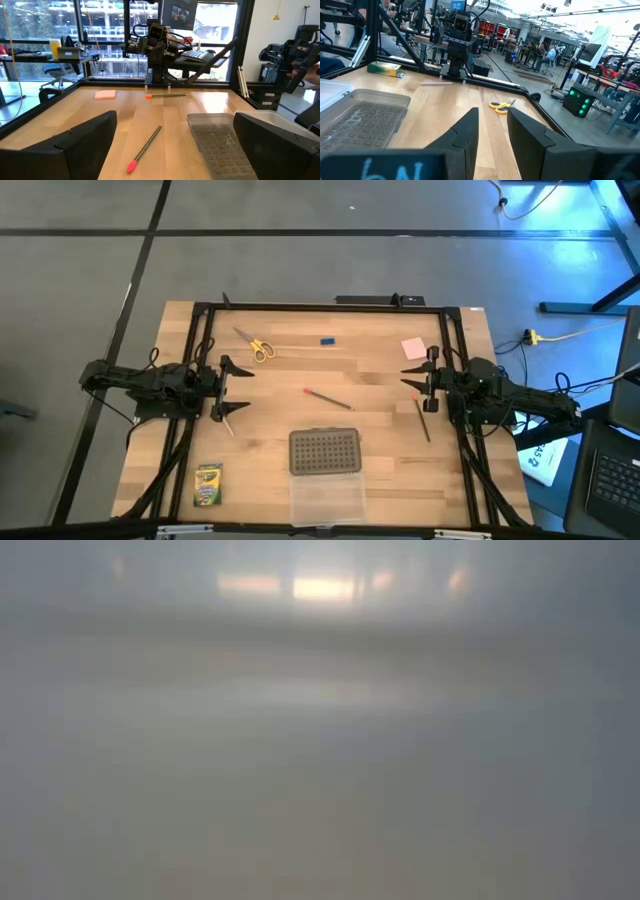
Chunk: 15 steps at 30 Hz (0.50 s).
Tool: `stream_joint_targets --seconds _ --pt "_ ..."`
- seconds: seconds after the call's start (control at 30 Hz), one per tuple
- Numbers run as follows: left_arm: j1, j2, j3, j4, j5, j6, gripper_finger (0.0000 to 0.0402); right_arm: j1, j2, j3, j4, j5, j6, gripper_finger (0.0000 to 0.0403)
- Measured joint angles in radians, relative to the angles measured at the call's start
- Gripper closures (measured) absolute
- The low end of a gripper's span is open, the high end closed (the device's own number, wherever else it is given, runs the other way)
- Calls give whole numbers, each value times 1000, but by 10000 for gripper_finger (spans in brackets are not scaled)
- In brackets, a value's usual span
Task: Pack school essentials
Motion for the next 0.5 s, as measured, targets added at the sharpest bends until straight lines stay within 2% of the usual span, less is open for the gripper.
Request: stream_joint_targets --seconds 0.27,0.37,0.5 --pt "0 0 0 0 0 0 5 2 0 0 36 -37 75 297" --pt "0 0 0 0 0 0 5 2 0 0 52 -61 140 297" --pt "0 0 0 0 0 0 5 2 0 0 168 -60 277 302"
